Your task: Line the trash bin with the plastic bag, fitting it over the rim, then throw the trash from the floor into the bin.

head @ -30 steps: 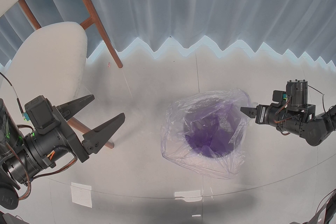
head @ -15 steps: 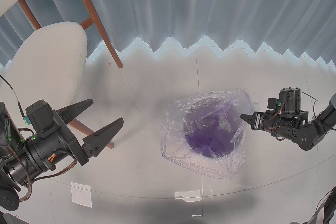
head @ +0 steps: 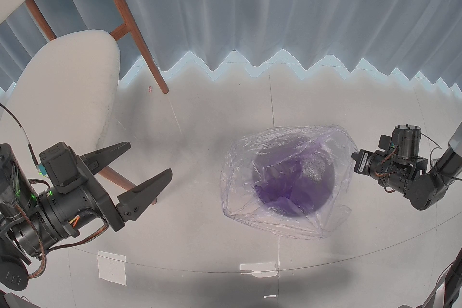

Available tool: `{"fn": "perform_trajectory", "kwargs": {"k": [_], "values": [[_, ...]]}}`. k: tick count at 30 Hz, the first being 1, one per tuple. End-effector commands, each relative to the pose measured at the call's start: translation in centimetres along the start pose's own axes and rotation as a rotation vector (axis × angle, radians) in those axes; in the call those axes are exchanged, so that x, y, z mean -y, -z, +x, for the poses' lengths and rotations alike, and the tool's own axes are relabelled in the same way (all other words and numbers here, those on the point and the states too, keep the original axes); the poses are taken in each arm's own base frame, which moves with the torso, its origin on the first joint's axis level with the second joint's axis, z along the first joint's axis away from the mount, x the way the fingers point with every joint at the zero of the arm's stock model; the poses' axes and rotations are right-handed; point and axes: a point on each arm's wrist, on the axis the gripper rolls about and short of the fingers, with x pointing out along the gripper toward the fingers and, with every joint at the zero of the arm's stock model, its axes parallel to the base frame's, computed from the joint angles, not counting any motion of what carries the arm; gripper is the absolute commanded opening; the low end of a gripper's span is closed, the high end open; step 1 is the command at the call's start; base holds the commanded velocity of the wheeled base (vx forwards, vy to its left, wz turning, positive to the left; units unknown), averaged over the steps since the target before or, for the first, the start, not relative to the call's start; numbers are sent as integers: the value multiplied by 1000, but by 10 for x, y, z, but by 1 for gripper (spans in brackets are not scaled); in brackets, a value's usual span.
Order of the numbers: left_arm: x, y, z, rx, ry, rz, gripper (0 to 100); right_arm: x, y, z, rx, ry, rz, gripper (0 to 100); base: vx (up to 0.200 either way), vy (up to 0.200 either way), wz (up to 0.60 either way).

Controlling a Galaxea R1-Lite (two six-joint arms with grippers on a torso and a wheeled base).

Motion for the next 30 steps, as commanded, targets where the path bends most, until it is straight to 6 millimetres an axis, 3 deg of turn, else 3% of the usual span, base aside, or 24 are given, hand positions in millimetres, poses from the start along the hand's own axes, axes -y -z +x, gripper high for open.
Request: {"fn": "perform_trajectory", "kwargs": {"k": [1,15,18,19,23,24,27,30], "values": [[-1,4,6,-23,1,5,100,16,23,15,-48,36,31,0,0,0,0],[1,10,7,-48,17,16,100,31,64,35,-33,37,59,0,0,0,0],[12,11,8,-56,72,7,100,32,69,37,-23,33,58,0,0,0,0],[24,13,9,-72,127,-10,100,34,71,37,-14,33,61,0,0,0,0],[46,24,13,-138,219,-154,100,34,69,35,12,26,68,0,0,0,0],[53,32,17,-196,227,-291,100,33,66,34,29,18,84,0,0,0,0],[55,41,23,-260,203,-454,100,33,65,33,35,16,93,0,0,0,0],[55,69,45,-386,124,-690,100,32,63,31,43,11,107,0,0,0,0]]}}
